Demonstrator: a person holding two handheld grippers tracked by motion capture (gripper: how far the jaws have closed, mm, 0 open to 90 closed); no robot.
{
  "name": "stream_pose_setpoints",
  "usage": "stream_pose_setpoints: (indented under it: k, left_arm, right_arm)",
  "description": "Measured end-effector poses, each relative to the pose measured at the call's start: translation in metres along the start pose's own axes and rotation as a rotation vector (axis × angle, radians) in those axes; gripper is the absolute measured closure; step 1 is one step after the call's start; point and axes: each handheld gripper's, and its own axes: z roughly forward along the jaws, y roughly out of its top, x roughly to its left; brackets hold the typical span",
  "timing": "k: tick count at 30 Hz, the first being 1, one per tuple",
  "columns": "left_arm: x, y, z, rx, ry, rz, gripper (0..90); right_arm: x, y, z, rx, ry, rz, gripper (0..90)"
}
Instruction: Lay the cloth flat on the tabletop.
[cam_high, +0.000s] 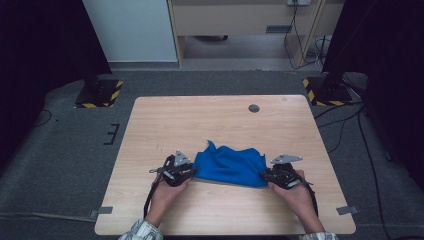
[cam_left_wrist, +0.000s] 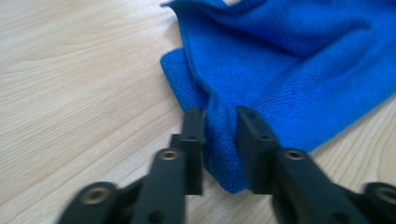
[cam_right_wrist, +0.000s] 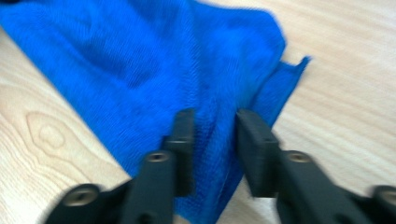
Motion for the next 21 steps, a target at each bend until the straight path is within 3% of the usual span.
stream_pose_setpoints:
  k: [2,3,4,5,8,11,12,16,18,21]
  left_arm:
    - [0.001,0.003,-0.004,-0.048,0.009,-0.011,57.8]
    - [0.001,0.003,-0.004,-0.048,0.009,-0.011,55.9]
    - [0.002,0.004,-0.005,-0.072,0.016,-0.011,53.7]
    - [0.003,0.006,-0.005,-0.107,0.031,-0.005,52.8]
    - [0.005,0.010,0.004,-0.102,0.025,0.036,53.9]
    - [0.003,0.012,0.016,-0.061,-0.013,0.068,54.2]
    - [0.003,0.012,0.016,-0.061,-0.013,0.068,53.8]
    - [-0.001,0.010,0.029,0.006,0.003,0.115,55.6]
    - [0.001,0.009,0.031,0.022,-0.002,0.102,59.2]
    - [0.004,0.008,0.031,0.029,-0.013,0.094,67.6]
  right_arm:
    - [-0.002,0.002,-0.003,-0.031,-0.006,0.010,50.1]
    - [-0.002,0.002,-0.003,-0.031,-0.006,0.010,50.1]
    - [-0.004,0.005,-0.004,-0.067,-0.019,0.009,42.8]
    - [-0.005,0.006,-0.003,-0.082,-0.020,0.005,41.3]
    - [-0.006,0.012,0.006,-0.104,-0.005,-0.003,37.0]
    - [-0.006,0.023,0.015,-0.112,-0.017,-0.031,46.4]
    - [-0.006,0.023,0.015,-0.112,-0.017,-0.031,46.4]
    - [-0.005,0.026,0.028,-0.062,-0.004,-0.067,67.3]
    - [-0.002,0.025,0.028,-0.043,-0.008,-0.085,77.8]
    - [-0.001,0.023,0.028,-0.021,-0.018,-0.097,85.8]
